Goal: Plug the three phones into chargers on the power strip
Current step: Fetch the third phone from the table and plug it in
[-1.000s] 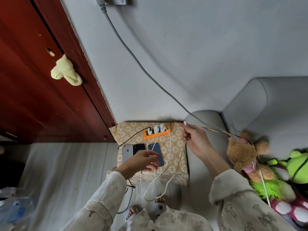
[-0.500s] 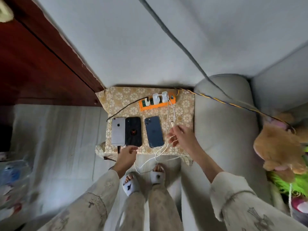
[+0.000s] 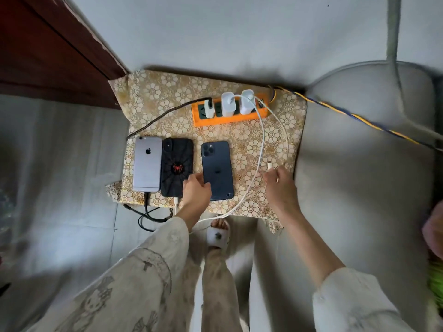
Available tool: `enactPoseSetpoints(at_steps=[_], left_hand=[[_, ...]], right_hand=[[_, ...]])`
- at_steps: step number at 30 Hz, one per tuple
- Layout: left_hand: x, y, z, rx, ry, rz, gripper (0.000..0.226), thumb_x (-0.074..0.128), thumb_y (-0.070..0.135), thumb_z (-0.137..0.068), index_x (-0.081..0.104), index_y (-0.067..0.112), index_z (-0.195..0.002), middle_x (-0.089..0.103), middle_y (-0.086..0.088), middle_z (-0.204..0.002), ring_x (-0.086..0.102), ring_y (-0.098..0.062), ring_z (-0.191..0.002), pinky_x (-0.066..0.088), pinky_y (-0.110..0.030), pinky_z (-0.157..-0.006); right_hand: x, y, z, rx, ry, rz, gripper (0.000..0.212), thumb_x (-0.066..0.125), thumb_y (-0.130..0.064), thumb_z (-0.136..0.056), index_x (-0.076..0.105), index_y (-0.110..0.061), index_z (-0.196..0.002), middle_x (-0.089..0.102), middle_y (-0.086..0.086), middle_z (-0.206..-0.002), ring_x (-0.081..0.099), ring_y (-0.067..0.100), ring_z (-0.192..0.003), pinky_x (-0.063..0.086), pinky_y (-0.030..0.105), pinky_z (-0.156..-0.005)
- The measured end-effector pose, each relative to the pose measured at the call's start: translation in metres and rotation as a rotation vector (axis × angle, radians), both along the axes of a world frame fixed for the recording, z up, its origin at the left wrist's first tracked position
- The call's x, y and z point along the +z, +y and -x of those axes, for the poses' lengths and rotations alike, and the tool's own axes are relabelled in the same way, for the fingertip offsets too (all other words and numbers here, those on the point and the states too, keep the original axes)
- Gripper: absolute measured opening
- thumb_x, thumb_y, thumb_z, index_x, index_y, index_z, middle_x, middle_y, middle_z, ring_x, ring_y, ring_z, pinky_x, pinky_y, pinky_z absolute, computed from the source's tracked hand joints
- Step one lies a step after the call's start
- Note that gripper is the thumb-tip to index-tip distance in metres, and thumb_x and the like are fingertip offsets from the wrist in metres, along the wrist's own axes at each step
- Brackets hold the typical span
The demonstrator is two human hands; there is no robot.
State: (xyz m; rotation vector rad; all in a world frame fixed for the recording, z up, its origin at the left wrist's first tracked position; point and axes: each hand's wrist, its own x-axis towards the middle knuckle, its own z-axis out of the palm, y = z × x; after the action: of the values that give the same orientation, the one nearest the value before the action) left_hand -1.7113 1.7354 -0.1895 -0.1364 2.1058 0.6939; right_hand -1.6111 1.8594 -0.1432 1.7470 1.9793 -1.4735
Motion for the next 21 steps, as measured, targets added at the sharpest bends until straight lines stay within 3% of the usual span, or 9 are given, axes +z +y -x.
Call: enactPoseSetpoints(at_steps=[3,7,10,12,14,18,21], left_hand=[[-0.008,0.013,0.000,0.045,0.007,0.022,0.045,0.057,0.019,-0.086,0.042,0.004,-0.125,0.043,-0.017,-0.130,0.046,-0.033,-0.116,0.041,-0.044,-0.101],[-0.014,0.030,-0.003,0.142,0.022,0.118,0.062,0.067,0.026,-0.080,0.035,0.000,-0.127,0.032,-0.020,-0.136,0.034,-0.037,-0.127,0.033,-0.046,-0.108],[-0.013,0.042,-0.003,0.186,0.008,0.186,0.068,0.067,0.028,-0.080,0.030,-0.003,-0.129,0.028,-0.020,-0.140,0.026,-0.036,-0.132,0.028,-0.043,-0.106],[-0.015,0.044,-0.003,0.162,0.028,0.205,0.070,0.067,0.029,-0.080,0.029,-0.004,-0.128,0.027,-0.021,-0.139,0.025,-0.036,-0.131,0.026,-0.041,-0.107],[-0.017,0.041,-0.005,0.118,0.064,0.185,0.067,0.067,0.027,-0.080,0.029,-0.004,-0.126,0.028,-0.023,-0.138,0.026,-0.037,-0.131,0.025,-0.040,-0.107],[-0.018,0.031,-0.009,-0.005,0.150,0.147,0.061,0.068,0.022,-0.080,0.033,-0.003,-0.122,0.036,-0.024,-0.132,0.037,-0.038,-0.125,0.032,-0.041,-0.104],[-0.018,0.030,-0.005,-0.023,0.153,0.159,0.063,0.071,0.023,-0.077,0.034,-0.002,-0.121,0.039,-0.023,-0.131,0.042,-0.037,-0.122,0.038,-0.043,-0.099]], right_hand=[[0.001,0.004,0.013,-0.028,0.103,0.121,0.030,0.031,-0.023,-0.099,0.050,-0.016,-0.077,0.060,0.008,-0.088,0.058,0.034,-0.082,0.049,0.056,-0.087],[-0.006,-0.011,0.023,-0.086,0.187,0.321,0.027,0.030,-0.020,-0.100,0.051,-0.014,-0.084,0.061,0.005,-0.094,0.062,0.026,-0.095,0.048,0.050,-0.095],[-0.016,-0.025,0.020,-0.335,0.323,0.703,0.028,0.035,-0.018,-0.099,0.052,-0.010,-0.078,0.065,0.008,-0.096,0.062,0.024,-0.096,0.045,0.049,-0.098],[-0.021,-0.027,0.015,-0.504,0.414,0.805,0.030,0.038,-0.017,-0.098,0.051,-0.007,-0.072,0.066,0.013,-0.096,0.063,0.027,-0.096,0.047,0.049,-0.093],[-0.027,-0.024,0.009,-0.564,0.409,0.745,0.030,0.037,-0.017,-0.099,0.053,-0.007,-0.075,0.064,0.011,-0.095,0.062,0.026,-0.097,0.048,0.050,-0.092],[-0.039,-0.016,-0.013,-0.343,0.162,0.434,0.027,0.035,-0.020,-0.099,0.058,-0.010,-0.088,0.058,0.004,-0.096,0.057,0.021,-0.104,0.046,0.043,-0.100],[-0.041,-0.010,-0.024,-0.266,0.040,0.287,0.032,0.032,-0.021,-0.099,0.055,-0.014,-0.078,0.057,0.004,-0.088,0.055,0.018,-0.086,0.047,0.034,-0.086]])
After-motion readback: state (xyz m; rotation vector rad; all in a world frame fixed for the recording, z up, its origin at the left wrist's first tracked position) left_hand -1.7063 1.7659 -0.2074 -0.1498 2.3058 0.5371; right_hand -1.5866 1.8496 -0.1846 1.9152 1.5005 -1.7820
